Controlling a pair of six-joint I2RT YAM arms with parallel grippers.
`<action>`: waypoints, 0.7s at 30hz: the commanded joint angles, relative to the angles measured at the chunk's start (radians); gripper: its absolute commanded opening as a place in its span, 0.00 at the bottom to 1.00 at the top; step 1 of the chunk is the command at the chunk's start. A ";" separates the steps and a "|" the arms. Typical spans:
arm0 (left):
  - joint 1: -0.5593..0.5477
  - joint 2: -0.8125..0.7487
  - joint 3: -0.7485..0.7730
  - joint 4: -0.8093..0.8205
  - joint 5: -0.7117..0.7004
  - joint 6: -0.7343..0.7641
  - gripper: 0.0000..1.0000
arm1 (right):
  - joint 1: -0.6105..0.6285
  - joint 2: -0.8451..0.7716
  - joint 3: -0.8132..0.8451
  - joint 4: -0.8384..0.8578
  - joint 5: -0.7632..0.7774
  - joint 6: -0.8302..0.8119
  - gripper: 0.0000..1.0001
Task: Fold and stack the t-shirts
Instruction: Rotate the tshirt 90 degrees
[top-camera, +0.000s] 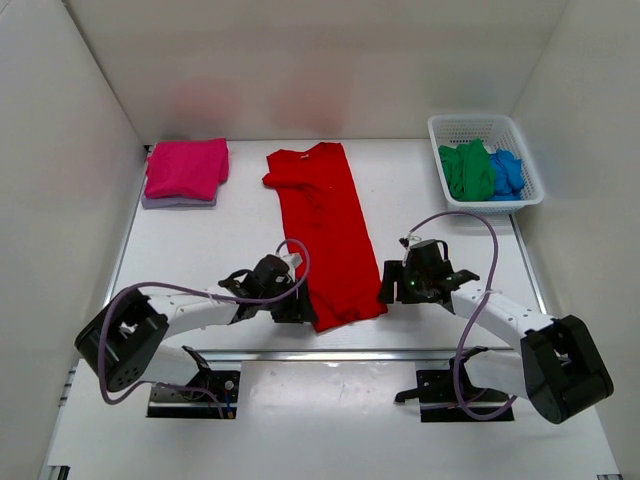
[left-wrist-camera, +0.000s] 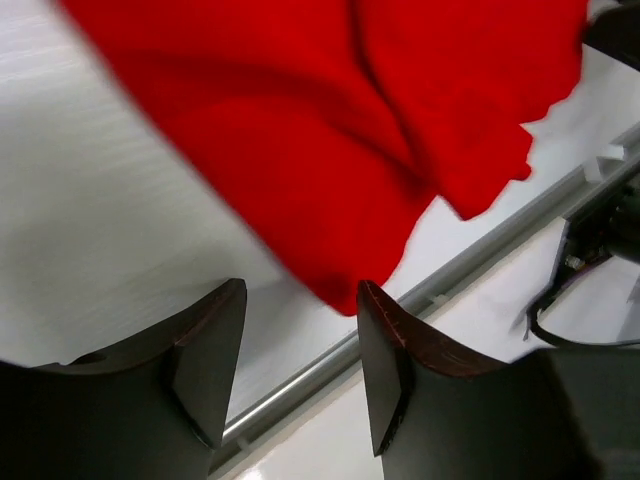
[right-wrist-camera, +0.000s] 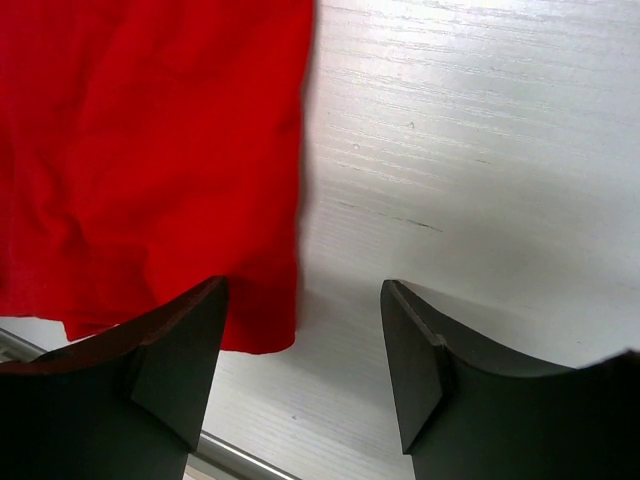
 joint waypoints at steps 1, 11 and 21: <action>-0.025 0.045 0.025 0.047 -0.018 -0.036 0.60 | 0.009 0.019 0.005 0.000 0.002 0.000 0.60; -0.056 0.150 0.043 0.078 0.029 -0.071 0.50 | 0.026 0.057 0.019 0.004 0.002 0.001 0.60; 0.029 -0.036 -0.084 -0.029 0.039 -0.044 0.00 | 0.078 0.062 0.013 -0.010 -0.088 0.032 0.52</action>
